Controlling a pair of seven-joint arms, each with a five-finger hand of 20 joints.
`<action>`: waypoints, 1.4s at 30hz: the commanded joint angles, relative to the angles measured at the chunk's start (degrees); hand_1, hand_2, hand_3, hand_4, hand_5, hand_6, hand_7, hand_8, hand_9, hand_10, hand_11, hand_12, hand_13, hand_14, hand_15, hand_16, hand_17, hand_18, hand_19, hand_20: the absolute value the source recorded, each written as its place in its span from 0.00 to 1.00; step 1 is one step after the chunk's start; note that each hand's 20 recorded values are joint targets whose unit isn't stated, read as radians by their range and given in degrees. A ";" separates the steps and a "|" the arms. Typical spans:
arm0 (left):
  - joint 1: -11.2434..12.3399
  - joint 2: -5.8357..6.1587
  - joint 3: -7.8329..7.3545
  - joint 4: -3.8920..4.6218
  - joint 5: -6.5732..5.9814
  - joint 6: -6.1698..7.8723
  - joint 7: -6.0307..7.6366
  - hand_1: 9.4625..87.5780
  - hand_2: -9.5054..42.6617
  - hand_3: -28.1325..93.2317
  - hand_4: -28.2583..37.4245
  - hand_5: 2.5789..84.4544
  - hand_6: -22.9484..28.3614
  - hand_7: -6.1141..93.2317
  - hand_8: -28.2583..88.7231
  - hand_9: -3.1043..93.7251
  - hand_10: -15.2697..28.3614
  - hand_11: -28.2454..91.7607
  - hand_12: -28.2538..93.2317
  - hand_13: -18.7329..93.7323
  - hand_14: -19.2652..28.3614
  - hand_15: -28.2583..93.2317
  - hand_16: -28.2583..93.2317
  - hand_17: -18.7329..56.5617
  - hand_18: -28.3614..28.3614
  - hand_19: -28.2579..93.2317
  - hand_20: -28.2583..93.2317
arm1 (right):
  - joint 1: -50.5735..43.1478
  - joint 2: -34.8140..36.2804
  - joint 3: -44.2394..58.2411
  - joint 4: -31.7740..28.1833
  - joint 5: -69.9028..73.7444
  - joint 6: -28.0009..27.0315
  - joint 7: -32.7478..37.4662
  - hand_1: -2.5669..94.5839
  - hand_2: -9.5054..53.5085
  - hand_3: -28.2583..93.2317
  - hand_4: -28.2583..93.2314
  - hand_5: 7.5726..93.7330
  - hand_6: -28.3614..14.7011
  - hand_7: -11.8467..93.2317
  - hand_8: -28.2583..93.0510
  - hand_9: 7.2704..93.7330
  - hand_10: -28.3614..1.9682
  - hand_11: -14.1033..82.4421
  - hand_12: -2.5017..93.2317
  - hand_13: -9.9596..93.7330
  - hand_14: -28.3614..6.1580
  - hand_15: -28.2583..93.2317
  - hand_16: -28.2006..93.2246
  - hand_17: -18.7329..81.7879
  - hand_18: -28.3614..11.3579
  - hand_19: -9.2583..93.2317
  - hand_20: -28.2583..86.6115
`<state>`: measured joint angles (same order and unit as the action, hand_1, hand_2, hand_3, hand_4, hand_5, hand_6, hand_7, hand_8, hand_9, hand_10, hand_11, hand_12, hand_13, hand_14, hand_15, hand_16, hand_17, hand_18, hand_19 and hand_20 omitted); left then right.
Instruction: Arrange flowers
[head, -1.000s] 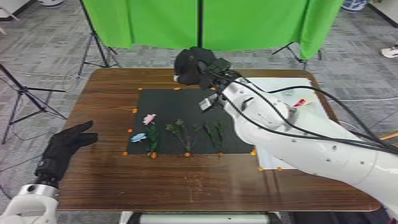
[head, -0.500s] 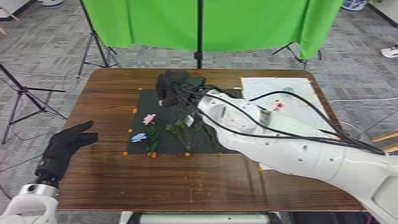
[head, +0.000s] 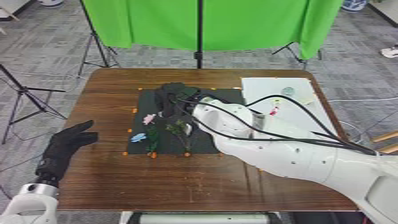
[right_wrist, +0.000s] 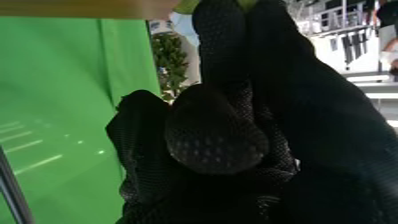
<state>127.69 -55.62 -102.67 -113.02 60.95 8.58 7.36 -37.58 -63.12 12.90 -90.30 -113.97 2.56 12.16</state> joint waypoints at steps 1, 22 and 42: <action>0.02 -0.46 0.07 0.52 0.27 -1.14 -0.91 0.16 0.61 0.77 0.00 0.50 0.61 0.14 0.19 0.54 0.71 0.40 0.32 0.54 0.81 0.38 0.20 0.40 0.71 0.33 0.35 | -0.69 -0.46 -0.48 1.33 -1.52 -2.07 0.66 0.64 0.00 0.73 0.09 0.76 0.67 0.42 0.31 0.92 0.68 0.26 0.52 0.95 0.82 0.76 0.53 0.78 0.36 1.00 0.76; -0.62 0.01 0.21 0.85 0.27 -2.11 -1.47 0.15 0.59 0.77 0.00 0.50 0.60 0.14 0.19 0.54 0.71 0.40 0.32 0.53 0.81 0.38 0.20 0.40 0.71 0.32 0.35 | -1.88 0.52 -0.03 1.60 -1.91 -4.61 0.98 0.60 0.00 0.73 0.10 0.73 0.69 0.42 0.29 0.90 0.67 0.24 0.50 0.94 0.80 0.76 0.52 0.77 0.36 1.00 0.76; -0.75 -0.14 0.09 0.93 0.42 -2.32 -1.33 0.16 0.58 0.77 0.00 0.50 0.59 0.14 0.19 0.54 0.70 0.40 0.32 0.54 0.81 0.38 0.20 0.40 0.72 0.32 0.35 | -1.13 0.85 1.22 0.94 -3.01 -9.37 1.00 0.56 0.00 0.74 0.10 0.66 0.72 0.38 0.26 0.83 0.60 0.29 0.44 0.93 0.78 0.75 0.52 0.76 0.33 1.00 0.75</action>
<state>126.63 -55.42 -102.53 -112.40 61.03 6.79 6.44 -39.68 -62.63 13.48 -88.56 -115.91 -5.89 12.93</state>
